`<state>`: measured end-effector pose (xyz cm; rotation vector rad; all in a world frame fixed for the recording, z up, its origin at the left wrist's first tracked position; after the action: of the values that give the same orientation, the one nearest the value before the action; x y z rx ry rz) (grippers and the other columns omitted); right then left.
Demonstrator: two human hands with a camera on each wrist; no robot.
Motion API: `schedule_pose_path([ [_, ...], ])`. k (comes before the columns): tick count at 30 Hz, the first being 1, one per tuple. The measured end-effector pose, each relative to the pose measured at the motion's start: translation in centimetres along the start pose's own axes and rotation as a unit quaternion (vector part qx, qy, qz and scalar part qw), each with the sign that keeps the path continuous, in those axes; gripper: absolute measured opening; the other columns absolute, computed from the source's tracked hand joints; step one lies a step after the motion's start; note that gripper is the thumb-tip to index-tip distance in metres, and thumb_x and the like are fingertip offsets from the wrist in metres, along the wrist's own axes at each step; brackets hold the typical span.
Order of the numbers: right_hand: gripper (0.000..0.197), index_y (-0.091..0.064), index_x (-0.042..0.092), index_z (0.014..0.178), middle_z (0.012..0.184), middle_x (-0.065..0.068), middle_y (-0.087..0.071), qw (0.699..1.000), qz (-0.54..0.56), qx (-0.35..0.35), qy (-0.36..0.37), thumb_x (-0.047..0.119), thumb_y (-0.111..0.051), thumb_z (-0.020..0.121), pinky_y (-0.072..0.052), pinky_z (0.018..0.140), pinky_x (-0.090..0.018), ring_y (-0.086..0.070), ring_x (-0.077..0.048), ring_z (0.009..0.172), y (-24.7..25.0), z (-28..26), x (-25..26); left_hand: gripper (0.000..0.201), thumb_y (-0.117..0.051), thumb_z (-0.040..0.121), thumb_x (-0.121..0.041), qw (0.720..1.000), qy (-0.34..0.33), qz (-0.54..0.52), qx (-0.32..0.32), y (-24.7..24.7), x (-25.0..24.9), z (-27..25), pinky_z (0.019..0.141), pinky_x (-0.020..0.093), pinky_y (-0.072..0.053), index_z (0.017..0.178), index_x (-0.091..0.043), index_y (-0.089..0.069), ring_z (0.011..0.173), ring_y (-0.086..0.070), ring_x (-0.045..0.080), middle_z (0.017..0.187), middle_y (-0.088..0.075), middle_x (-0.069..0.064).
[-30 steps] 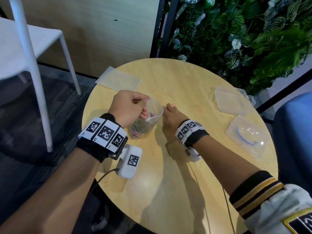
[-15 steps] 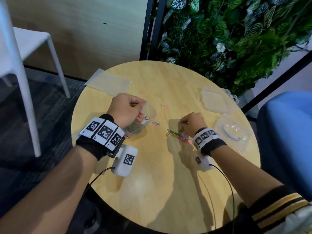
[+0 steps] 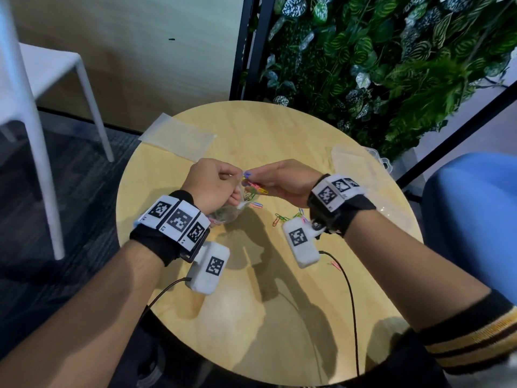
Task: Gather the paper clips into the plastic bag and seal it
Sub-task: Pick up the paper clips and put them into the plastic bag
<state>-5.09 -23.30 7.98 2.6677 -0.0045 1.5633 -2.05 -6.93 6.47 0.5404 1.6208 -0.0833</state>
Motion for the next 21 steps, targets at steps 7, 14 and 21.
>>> schedule_pose_path([
  [7,0.032,-0.058,-0.015,0.119,0.086,-0.015,-0.063,0.995,-0.068,-0.067,-0.005,-0.008,-0.057,0.088,-0.059,0.076,-0.026,-0.065,-0.024,0.078,-2.7,1.9,0.3,0.022,-0.06,0.095,-0.008,1.0,0.004,-0.023,-0.016,0.2,0.4,0.4,0.078,0.04,-0.062,0.115,-0.005,-0.068,0.068,-0.074,0.027,0.074,-0.071,0.008],
  [14,0.022,-0.079,0.019,0.092,0.085,-0.001,-0.075,0.822,-0.548,-0.061,0.141,0.007,-0.065,0.081,-0.054,0.068,-0.026,-0.065,-0.016,0.075,-3.6,0.4,2.9,0.022,-0.061,0.095,-0.01,0.999,0.013,-0.026,-0.033,0.4,0.3,0.2,0.074,0.037,-0.062,0.115,-0.005,-0.068,0.065,-0.074,0.022,0.076,-0.072,0.009],
  [21,0.035,-0.076,0.018,0.101,0.099,-0.002,-0.074,0.836,-0.461,-0.21,0.212,0.002,-0.048,0.087,-0.053,0.081,-0.024,-0.068,-0.017,0.09,2.1,2.8,3.9,0.01,-0.065,0.091,-0.008,0.998,0.032,-0.007,-0.059,2.4,0.7,0.0,0.067,0.032,-0.062,0.093,-0.008,-0.075,0.063,-0.074,0.023,0.07,-0.073,0.013],
])
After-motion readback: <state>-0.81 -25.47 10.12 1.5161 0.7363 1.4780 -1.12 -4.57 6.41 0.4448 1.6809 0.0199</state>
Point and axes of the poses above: each hand's wrist, its own z-axis towards the middle knuckle, its own y-axis out of the back of the hand, x = y × z, the point moved 4 cm from there along z, towards the middle knuckle
